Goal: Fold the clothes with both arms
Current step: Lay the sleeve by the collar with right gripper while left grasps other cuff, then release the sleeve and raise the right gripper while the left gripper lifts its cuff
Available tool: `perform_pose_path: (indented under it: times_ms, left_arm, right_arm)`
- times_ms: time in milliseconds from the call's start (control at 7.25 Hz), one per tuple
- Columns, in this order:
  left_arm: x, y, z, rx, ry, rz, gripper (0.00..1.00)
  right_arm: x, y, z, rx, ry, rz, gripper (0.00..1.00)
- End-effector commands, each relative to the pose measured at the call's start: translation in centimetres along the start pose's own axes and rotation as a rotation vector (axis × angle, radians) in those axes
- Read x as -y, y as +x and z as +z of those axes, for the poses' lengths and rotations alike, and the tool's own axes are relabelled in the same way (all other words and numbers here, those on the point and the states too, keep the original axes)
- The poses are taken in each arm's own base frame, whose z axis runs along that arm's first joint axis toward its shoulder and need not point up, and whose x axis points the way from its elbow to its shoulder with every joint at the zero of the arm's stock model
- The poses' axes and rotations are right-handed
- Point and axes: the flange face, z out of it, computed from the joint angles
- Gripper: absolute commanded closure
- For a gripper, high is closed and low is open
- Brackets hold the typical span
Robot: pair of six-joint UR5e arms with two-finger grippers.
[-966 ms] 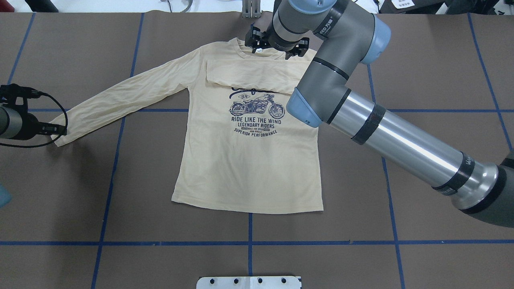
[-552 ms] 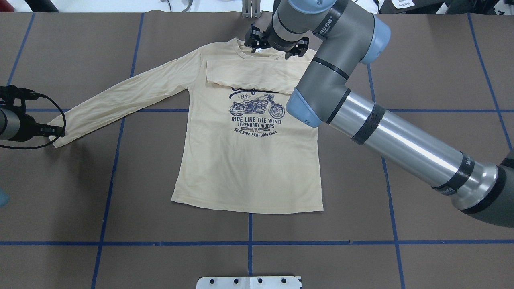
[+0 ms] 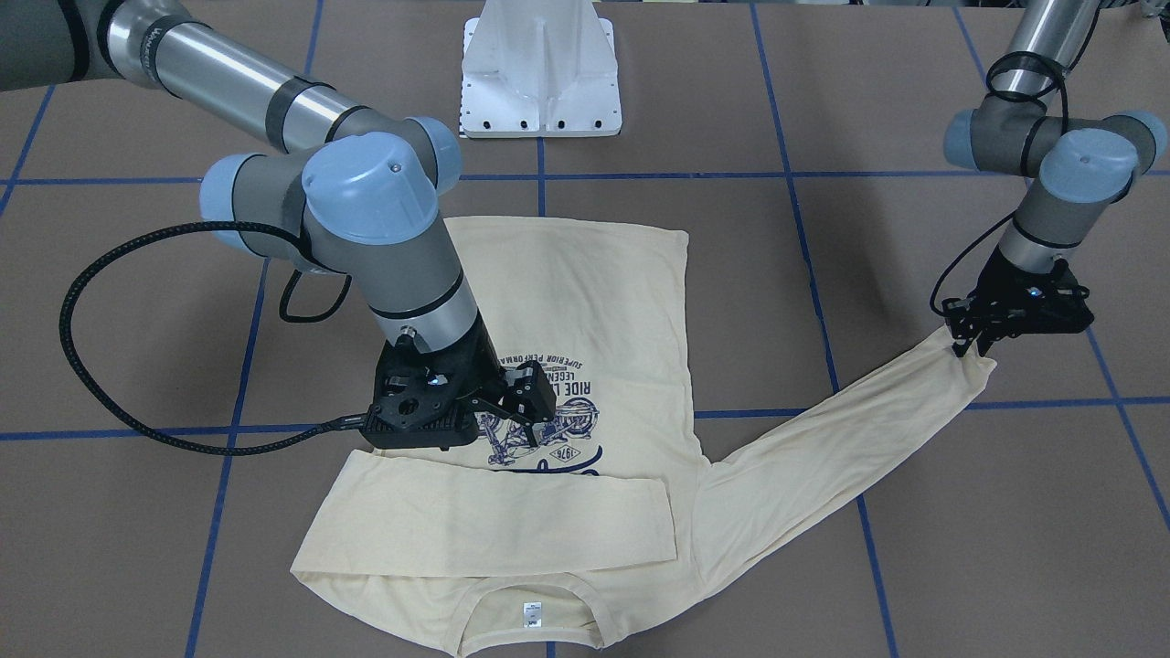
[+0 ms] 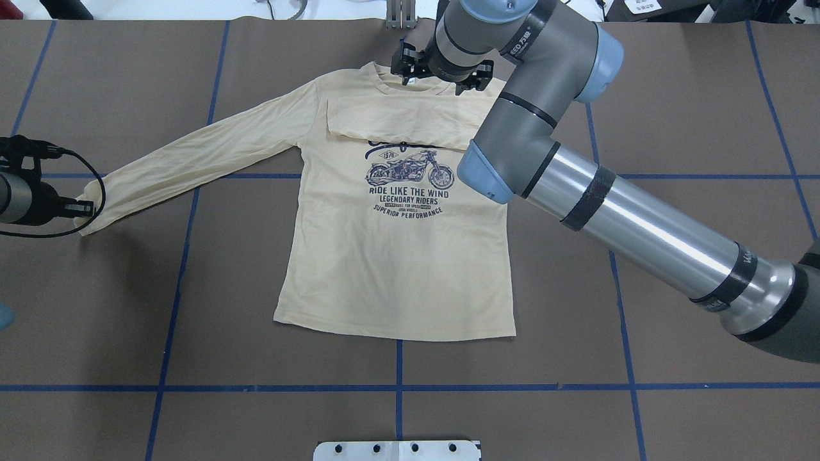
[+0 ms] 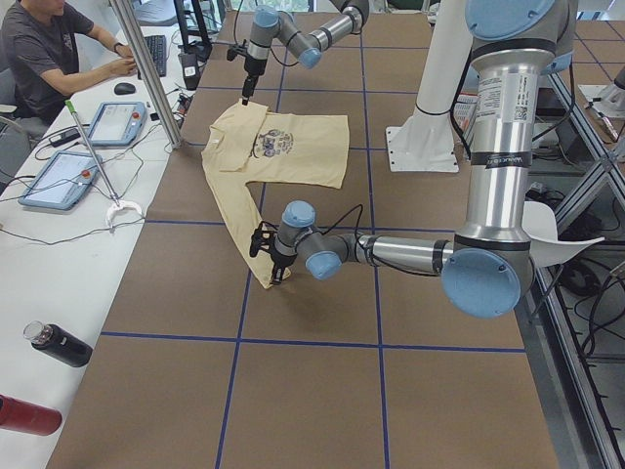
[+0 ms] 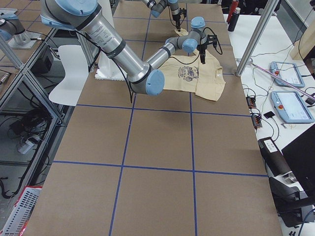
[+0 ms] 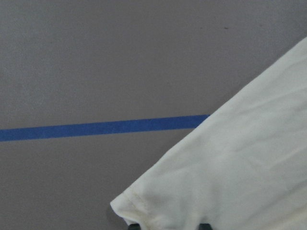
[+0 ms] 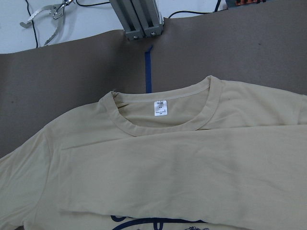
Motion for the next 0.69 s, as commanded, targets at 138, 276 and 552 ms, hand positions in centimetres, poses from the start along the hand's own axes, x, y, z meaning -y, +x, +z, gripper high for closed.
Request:
perform_pose_path:
  times_ms: [138, 276, 552]
  left_arm:
    - [0.4, 1.6, -1.7, -0.051, -0.006, 0.009, 1.00]
    - [0.6, 2.8, -3.1, -0.085, -0.021, 0.013, 1.00]
    - [2.3, 7.2, -7.9, -0.111, -0.072, 0.001, 1.00]
  right_arm:
    - [0.1, 0.2, 0.1, -0.002, 0.001, 0.000, 0.01]
    - [0.1, 0.6, 0.2, -0.004, -0.001, 0.001, 0.01]
    - [-0.4, 2.4, -0.2, -0.004, -0.007, 0.000, 0.01]
